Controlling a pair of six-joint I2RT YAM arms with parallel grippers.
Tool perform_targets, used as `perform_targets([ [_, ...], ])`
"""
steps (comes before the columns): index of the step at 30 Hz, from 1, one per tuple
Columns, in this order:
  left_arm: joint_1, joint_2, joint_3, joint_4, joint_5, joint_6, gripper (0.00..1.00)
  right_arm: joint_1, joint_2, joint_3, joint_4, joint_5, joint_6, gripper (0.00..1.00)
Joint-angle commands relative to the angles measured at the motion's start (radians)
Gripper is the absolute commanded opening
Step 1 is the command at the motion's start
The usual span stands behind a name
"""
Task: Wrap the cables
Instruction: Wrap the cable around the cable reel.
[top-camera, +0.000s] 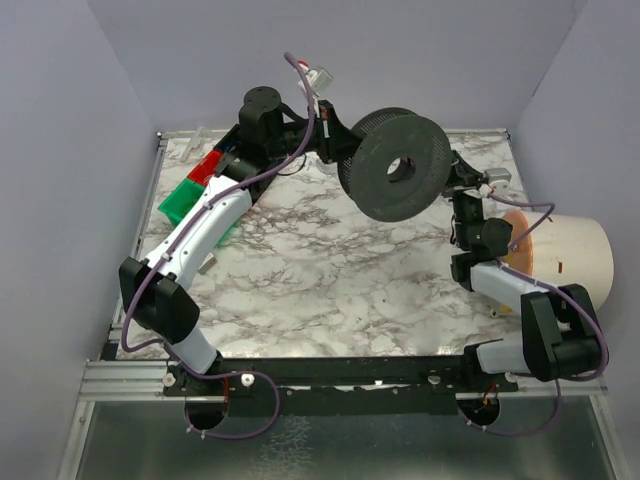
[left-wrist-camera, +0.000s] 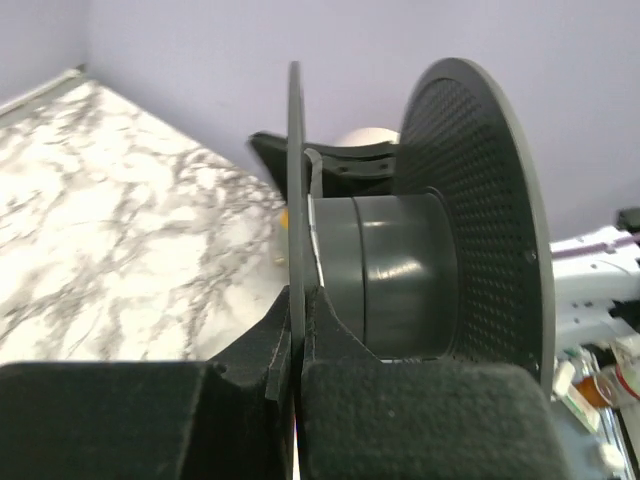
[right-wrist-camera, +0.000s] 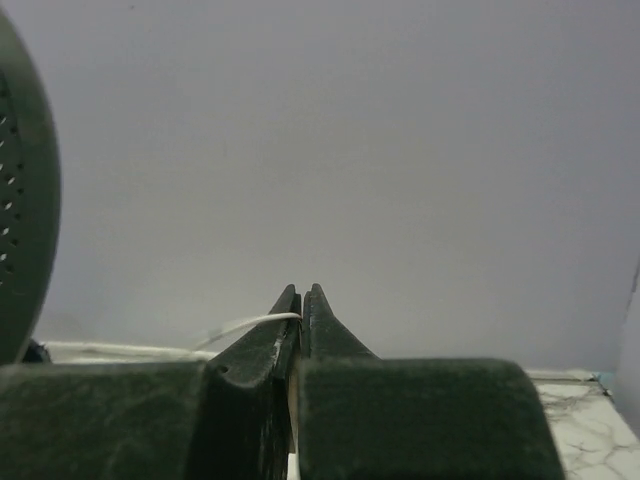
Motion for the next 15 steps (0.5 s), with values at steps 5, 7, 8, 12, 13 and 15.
perform_targets([
  [5,0.061,-0.081,-0.016,-0.082,-0.09,0.068,0.0,-0.079,-0.078,0.032,-0.084,0.086,-0.022,0.01],
  [7,0.061,-0.084,-0.021,-0.082,-0.089,0.074,0.0,-0.089,-0.093,0.026,-0.088,0.055,-0.028,0.0],
  [8,0.061,-0.085,-0.023,-0.09,-0.09,0.083,0.0,-0.091,-0.1,0.026,-0.094,0.042,-0.029,0.01],
  [12,0.061,-0.079,-0.003,-0.18,-0.125,0.2,0.0,-0.093,-0.136,0.057,-0.187,-0.006,-0.036,0.01],
  [13,0.059,-0.077,0.003,-0.208,-0.13,0.236,0.0,-0.094,-0.145,0.069,-0.215,-0.014,-0.041,0.0],
  [15,0.054,-0.077,0.022,-0.271,-0.158,0.314,0.0,-0.094,-0.165,0.102,-0.292,-0.041,-0.053,0.0],
])
